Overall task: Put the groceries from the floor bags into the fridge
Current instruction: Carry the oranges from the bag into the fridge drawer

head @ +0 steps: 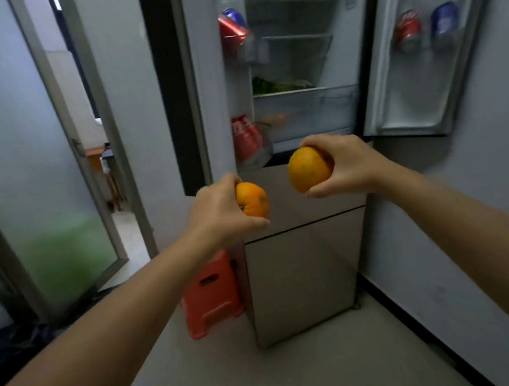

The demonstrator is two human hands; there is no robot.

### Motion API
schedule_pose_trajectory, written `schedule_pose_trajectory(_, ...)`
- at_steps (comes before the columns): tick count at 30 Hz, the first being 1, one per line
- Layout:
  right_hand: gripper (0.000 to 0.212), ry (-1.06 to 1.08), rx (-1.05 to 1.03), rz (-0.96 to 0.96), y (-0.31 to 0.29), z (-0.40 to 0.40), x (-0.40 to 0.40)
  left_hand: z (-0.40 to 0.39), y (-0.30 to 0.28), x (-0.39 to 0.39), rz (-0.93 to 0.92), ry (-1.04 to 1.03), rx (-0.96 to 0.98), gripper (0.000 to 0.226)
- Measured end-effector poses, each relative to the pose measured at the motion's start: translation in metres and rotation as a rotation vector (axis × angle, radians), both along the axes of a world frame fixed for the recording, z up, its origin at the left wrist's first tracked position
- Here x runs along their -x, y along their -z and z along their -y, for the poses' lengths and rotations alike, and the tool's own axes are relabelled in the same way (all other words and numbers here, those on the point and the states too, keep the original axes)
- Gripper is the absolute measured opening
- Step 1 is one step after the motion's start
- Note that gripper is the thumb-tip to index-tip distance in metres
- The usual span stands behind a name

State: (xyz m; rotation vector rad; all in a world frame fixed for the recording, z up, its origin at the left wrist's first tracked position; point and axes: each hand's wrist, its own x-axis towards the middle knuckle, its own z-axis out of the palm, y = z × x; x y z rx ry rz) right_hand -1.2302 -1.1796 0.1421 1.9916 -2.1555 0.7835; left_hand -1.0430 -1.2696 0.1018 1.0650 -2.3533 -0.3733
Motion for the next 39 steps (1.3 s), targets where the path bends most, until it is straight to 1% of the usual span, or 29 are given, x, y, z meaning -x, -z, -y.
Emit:
schedule_pose_trajectory(5, 0.069, 0.015, 0.121, -0.058, -0.043, -0.002, 0.110, 0.009, -0.054, 0.131, -0.085, 0.007, 0.045, 0.061)
schedule_pose_trajectory(10, 0.068, 0.008, 0.166, -0.106, -0.070, 0.031, 0.208, 0.042, -0.086, 0.229, -0.100, -0.028, 0.119, 0.059)
schedule_pose_trajectory(17, 0.063, 0.071, 0.210, -0.129, -0.095, 0.135, 0.317, 0.142, -0.128, 0.334, -0.108, -0.128, 0.184, 0.059)
schedule_pose_trajectory(22, 0.062, 0.167, 0.189, -0.136, -0.117, 0.224, 0.379, 0.236, -0.157, 0.417, -0.016, -0.163, 0.196, 0.063)
schedule_pose_trajectory(25, 0.062, 0.219, 0.107, -0.150, -0.129, 0.280, 0.421, 0.288, -0.169, 0.465, 0.088, -0.176, 0.202, 0.061)
schedule_pose_trajectory(28, 0.060, 0.236, -0.025, -0.221, -0.130, 0.332, 0.458, 0.331, -0.175, 0.507, 0.198, -0.153, 0.214, 0.060)
schedule_pose_trajectory(31, 0.058, 0.217, -0.155, -0.272, -0.134, 0.387, 0.495, 0.374, -0.176, 0.547, 0.324, -0.144, 0.233, 0.061)
schedule_pose_trajectory(34, 0.048, 0.118, -0.343, -0.190, -0.141, 0.443, 0.533, 0.412, -0.171, 0.582, 0.437, -0.157, 0.269, 0.061)
schedule_pose_trajectory(35, 0.048, 0.096, -0.419, -0.156, -0.142, 0.462, 0.544, 0.425, -0.169, 0.592, 0.477, -0.161, 0.277, 0.060)
schedule_pose_trajectory(37, 0.057, 0.109, -0.552, -0.145, -0.139, 0.498, 0.565, 0.448, -0.163, 0.609, 0.556, -0.165, 0.256, 0.059)
schedule_pose_trajectory(39, 0.064, 0.147, -0.668, -0.172, -0.129, 0.528, 0.582, 0.468, -0.155, 0.623, 0.628, -0.158, 0.181, 0.060)
